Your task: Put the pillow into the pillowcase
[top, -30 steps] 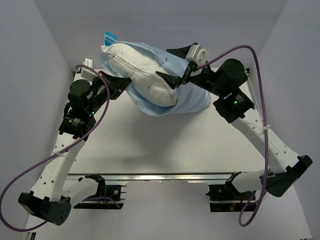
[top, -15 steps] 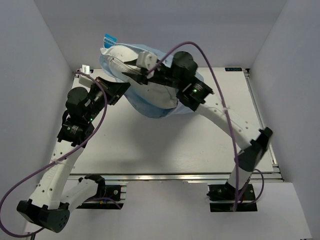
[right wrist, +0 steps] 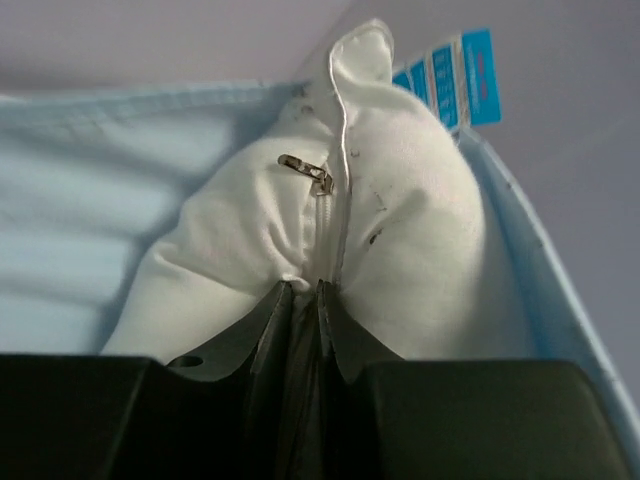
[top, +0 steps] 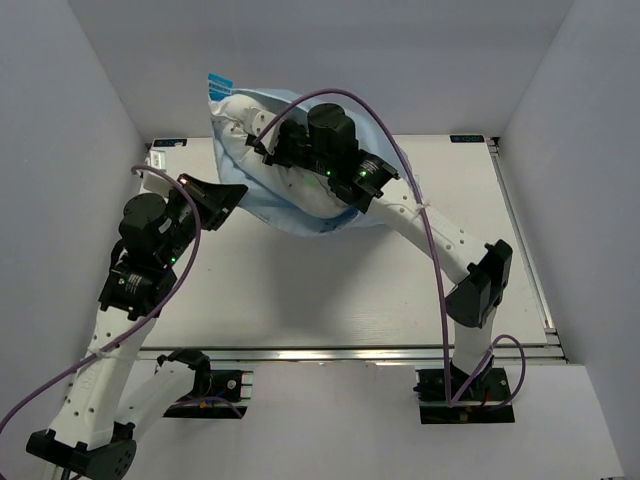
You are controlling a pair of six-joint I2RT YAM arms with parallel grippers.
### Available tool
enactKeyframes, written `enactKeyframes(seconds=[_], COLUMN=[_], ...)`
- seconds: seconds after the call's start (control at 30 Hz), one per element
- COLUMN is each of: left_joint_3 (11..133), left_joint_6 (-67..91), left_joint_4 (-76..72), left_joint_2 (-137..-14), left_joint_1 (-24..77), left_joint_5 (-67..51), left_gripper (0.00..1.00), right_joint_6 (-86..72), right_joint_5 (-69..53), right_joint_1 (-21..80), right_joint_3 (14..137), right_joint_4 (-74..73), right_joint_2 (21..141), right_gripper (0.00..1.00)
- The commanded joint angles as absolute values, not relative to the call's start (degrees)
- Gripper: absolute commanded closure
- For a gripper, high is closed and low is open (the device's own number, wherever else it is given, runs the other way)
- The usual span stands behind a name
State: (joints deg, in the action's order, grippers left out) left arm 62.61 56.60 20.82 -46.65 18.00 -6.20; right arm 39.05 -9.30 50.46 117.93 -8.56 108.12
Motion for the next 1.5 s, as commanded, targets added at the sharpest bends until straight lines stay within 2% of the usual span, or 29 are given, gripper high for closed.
enactKeyframes(seconds=[0.0,0.33,0.53,0.67,0.77,0.87,0.9,0.97,1.1,1.27,1.37,1.47], left_joint_3=[72.6,82.1,79.5,85.8,86.1,76.8,70.2,60.7,52.1,52.7,53.7,53.4], left_joint_6=[56.9,56.0,57.7,56.5,55.8,57.8,59.1,60.0,62.7,61.8,60.8,60.5], left_joint_4=[19.0,27.4,26.6,29.6,32.3,30.0,27.6,24.6,15.0,11.6,10.5,9.7], left_joint_2=[-41.9,-39.2,-36.7,-37.3,-38.1,-36.8,-36.6,-36.3,-38.6,-45.2,-47.5,-48.9], left_joint_1=[17.8,17.8,17.9,17.9,17.9,17.9,17.9,17.9,17.9,17.9,17.8,17.8], left_joint_5=[-4.3,2.0,2.0,4.1,4.3,2.5,2.1,1.5,0.9,0.2,0.1,0.1], left_gripper=[1.00,1.00,1.00,1.00,1.00,1.00,1.00,1.00,1.00,1.00,1.00,1.00], right_joint_6=[42.9,45.9,45.5,44.6,44.5,42.4,42.4,43.8,42.5,29.5,18.6,11.0], right_joint_5=[1.8,4.4,4.5,4.8,3.8,-9.2,-18.6,-33.0,-45.6,-59.3,-64.1,-62.7], right_joint_1=[46.3,43.5,43.0,41.1,40.8,41.0,41.2,41.7,44.2,44.9,46.0,46.4], right_joint_3=[112.3,104.2,108.4,110.7,109.7,112.7,113.6,115.5,114.1,107.1,99.9,96.2], right_joint_4=[-16.4,-17.6,-20.8,-25.7,-26.4,-30.5,-33.6,-37.2,-36.5,-26.0,-14.1,-6.5], right_joint_2=[110.3,111.1,113.4,115.4,114.3,110.8,108.3,105.7,97.1,88.3,82.2,78.5], right_gripper=[0.79,0.80,0.79,0.79,0.75,0.43,0.29,0.20,0.17,0.18,0.19,0.18])
